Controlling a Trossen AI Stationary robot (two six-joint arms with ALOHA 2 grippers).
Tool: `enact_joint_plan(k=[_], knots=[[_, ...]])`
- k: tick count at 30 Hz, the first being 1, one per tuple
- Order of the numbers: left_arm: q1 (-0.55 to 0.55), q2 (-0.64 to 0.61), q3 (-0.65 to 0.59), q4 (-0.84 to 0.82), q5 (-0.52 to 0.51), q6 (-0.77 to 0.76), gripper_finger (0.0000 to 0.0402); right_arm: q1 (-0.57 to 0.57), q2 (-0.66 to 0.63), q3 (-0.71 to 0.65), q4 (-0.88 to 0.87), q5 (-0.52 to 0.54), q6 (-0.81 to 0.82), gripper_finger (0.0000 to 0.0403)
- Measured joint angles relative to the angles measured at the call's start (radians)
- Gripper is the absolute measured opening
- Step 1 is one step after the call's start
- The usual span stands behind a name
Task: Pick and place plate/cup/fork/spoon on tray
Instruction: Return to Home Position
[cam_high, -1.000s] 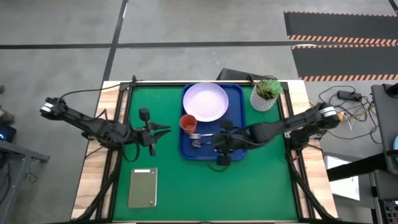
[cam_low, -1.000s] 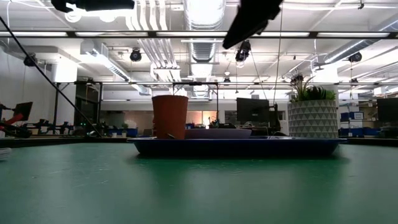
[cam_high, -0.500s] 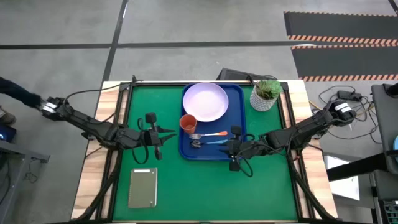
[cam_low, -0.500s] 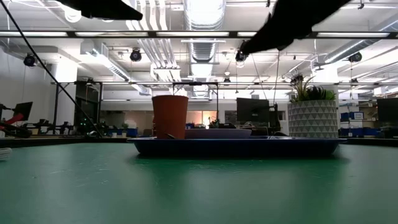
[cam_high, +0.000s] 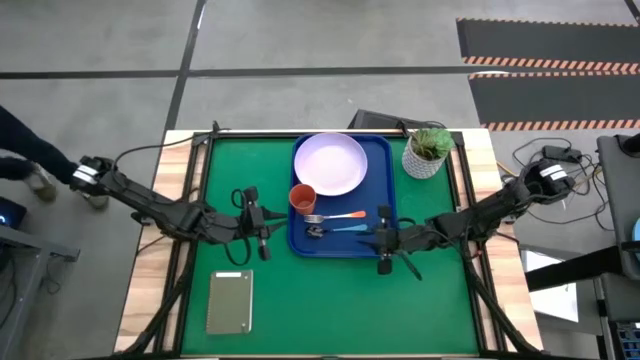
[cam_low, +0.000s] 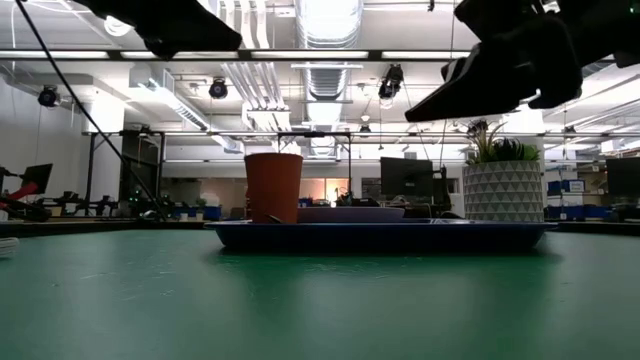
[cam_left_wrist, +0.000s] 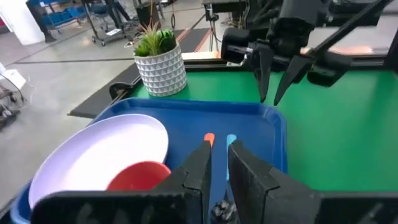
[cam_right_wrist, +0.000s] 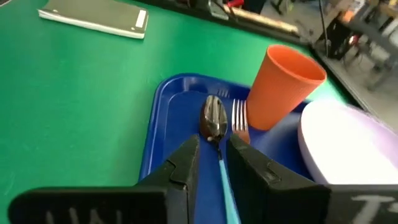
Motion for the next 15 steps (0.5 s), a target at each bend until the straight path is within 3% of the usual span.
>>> enact_joint_plan(k=[15], knots=[[0.0, 0.108, 0.005, 0.2, -0.001, -0.009, 0.0036, -0.046, -0.191, -0.033, 0.054, -0.019, -0.26, 0.0052]])
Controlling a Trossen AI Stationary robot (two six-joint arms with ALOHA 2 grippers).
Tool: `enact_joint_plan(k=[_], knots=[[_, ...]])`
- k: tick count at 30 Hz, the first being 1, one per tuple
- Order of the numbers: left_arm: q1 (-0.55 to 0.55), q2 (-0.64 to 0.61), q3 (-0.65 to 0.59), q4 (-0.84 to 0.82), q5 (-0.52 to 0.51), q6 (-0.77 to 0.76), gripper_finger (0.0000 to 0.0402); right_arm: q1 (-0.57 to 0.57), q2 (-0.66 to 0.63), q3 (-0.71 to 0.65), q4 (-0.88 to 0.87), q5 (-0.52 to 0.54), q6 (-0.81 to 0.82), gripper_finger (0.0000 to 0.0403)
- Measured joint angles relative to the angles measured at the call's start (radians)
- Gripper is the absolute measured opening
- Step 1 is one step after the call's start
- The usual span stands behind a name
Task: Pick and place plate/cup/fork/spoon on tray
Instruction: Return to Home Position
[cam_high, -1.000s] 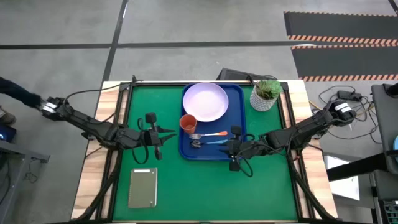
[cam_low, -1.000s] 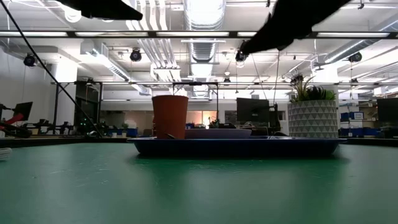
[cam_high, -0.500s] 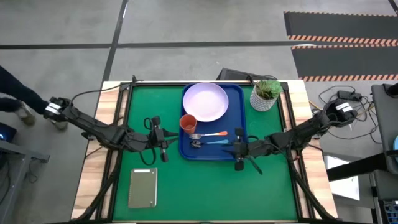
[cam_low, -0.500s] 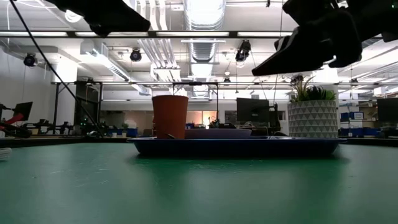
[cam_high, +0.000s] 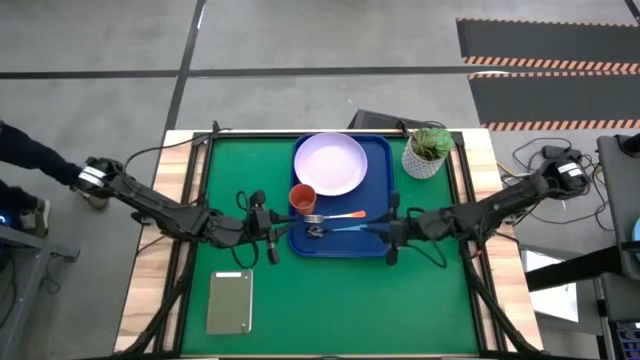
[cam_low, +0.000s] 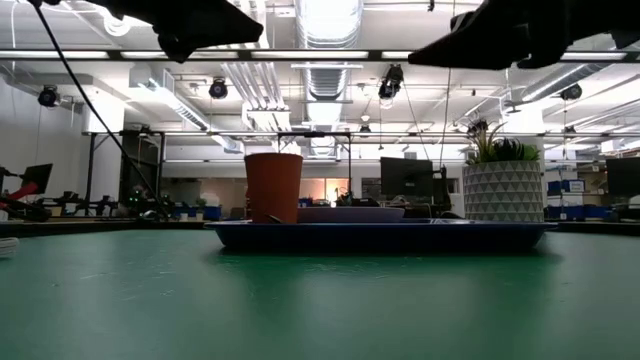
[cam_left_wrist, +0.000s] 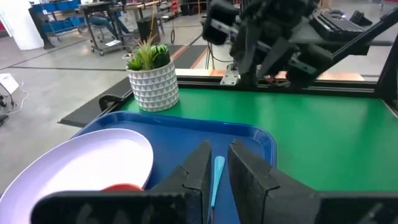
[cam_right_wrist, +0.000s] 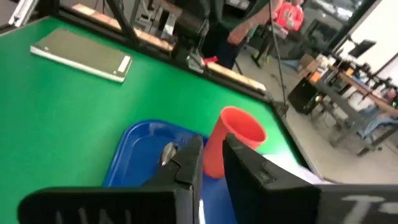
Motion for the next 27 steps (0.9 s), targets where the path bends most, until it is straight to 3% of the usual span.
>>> enact_joint_plan(k=[8, 20, 27], knots=[[0.0, -0.001, 0.005, 0.005, 0.0, 0.0, 0.0036, -0.117, -0.136, -0.004, -0.073, -0.139, -0.015, 0.0052], [0.003, -0.019, 0.006, 0.006, -0.004, 0.003, 0.0036, -0.158, -0.367, -0.005, -0.328, -0.148, 0.028, 0.0052], [0.004, -0.019, 0.03, 0.005, -0.006, 0.004, 0.0036, -0.158, -0.466, -0.059, -0.345, -0.148, 0.034, 0.0052]])
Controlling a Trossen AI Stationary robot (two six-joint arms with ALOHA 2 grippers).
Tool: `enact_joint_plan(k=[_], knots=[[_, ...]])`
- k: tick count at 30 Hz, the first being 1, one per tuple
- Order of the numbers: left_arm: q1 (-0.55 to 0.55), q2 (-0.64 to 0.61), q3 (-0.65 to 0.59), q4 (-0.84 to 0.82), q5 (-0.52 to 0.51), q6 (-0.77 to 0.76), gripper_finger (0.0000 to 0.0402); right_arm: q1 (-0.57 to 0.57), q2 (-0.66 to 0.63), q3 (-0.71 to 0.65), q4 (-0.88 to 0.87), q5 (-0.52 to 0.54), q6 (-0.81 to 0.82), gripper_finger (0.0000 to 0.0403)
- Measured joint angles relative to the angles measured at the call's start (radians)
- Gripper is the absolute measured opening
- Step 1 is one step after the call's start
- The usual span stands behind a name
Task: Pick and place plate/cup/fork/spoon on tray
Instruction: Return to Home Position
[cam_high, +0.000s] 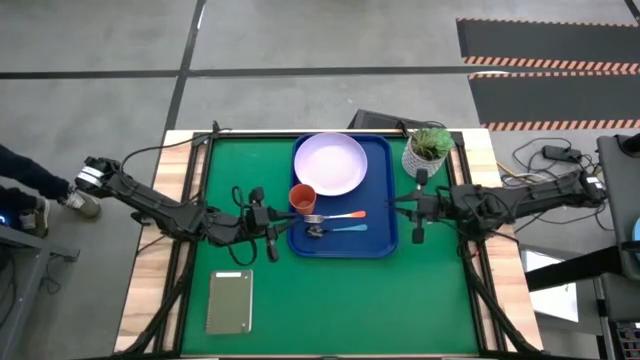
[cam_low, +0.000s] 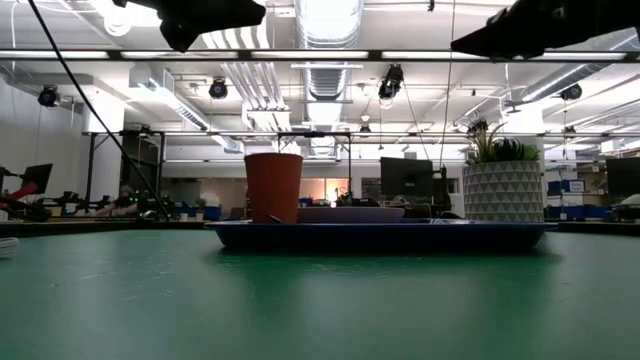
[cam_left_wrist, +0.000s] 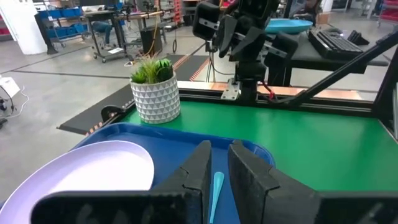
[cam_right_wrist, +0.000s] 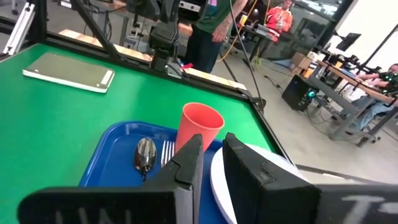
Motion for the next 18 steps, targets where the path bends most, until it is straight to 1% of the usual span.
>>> enact_joint_plan(k=[7, 12, 15, 18], knots=[[0.0, -0.004, -0.003, -0.002, 0.0, 0.011, 0.0036, 0.0, -0.125, -0.086, 0.004, 0.001, 0.004, 0.0052], [0.001, -0.043, -0.004, -0.054, 0.005, 0.105, 0.0036, 0.0, -0.222, -0.145, 0.004, 0.005, 0.009, 0.0052], [0.007, -0.128, -0.013, -0.194, 0.009, 0.134, 0.0036, 0.0, -0.284, -0.178, 0.001, 0.009, 0.009, 0.0052], [0.022, -0.255, -0.05, -0.294, 0.013, 0.114, 0.0035, 0.0, -0.345, -0.202, -0.007, 0.009, 0.012, 0.0052]])
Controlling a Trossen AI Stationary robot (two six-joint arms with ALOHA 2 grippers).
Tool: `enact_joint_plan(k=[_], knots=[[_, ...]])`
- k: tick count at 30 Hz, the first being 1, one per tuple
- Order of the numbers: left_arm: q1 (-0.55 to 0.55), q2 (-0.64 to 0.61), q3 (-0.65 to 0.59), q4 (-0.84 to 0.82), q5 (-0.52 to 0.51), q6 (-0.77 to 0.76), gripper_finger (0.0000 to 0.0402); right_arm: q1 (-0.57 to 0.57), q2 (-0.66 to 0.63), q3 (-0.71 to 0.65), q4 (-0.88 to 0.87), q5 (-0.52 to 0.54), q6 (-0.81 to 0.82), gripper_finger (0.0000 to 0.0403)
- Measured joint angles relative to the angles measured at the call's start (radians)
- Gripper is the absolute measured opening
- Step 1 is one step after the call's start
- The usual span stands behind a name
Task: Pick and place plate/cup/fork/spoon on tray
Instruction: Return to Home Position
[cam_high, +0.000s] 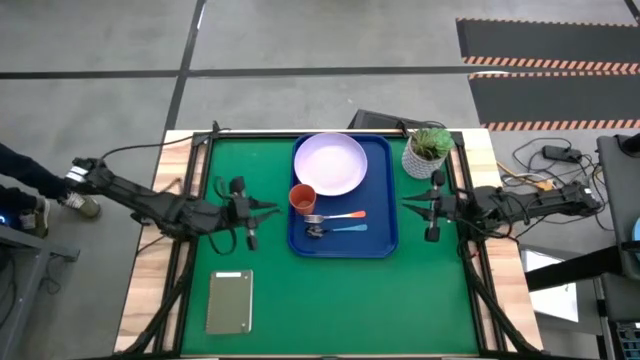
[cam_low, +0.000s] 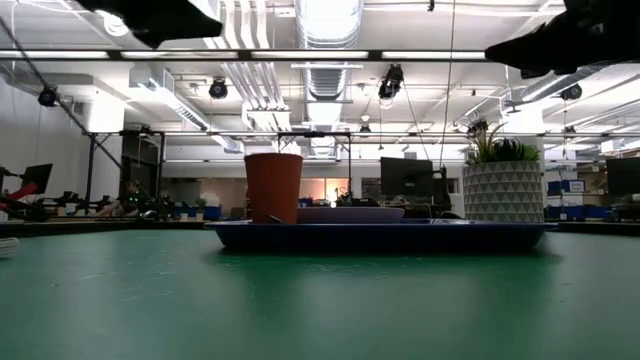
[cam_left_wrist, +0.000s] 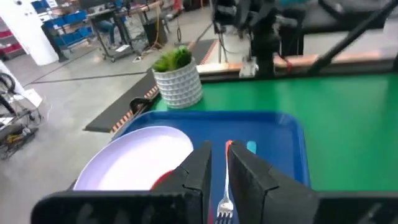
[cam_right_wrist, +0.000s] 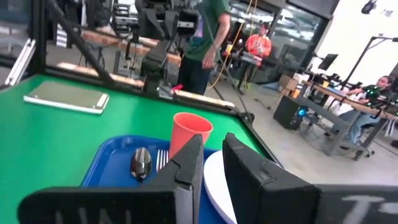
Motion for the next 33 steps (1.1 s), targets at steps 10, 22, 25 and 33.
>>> enact_joint_plan(k=[10, 22, 25, 33], knots=[[0.011, -0.441, -0.25, 0.031, 0.074, 0.021, 0.0002, 0.0, -0.173, -0.057, -0.069, 0.0, 0.012, 0.0052], [0.01, -0.876, -0.491, 0.037, 0.081, 0.076, 0.0, 0.0, -0.249, -0.09, -0.159, 0.003, 0.011, 0.0052], [0.01, -0.868, -0.511, 0.016, 0.1, 0.097, 0.0, 0.0, -0.255, -0.122, -0.16, 0.003, 0.011, 0.0052], [0.011, -0.847, -0.586, 0.051, 0.104, 0.101, 0.0, 0.0, -0.251, -0.217, -0.048, -0.008, 0.001, 0.0052]])
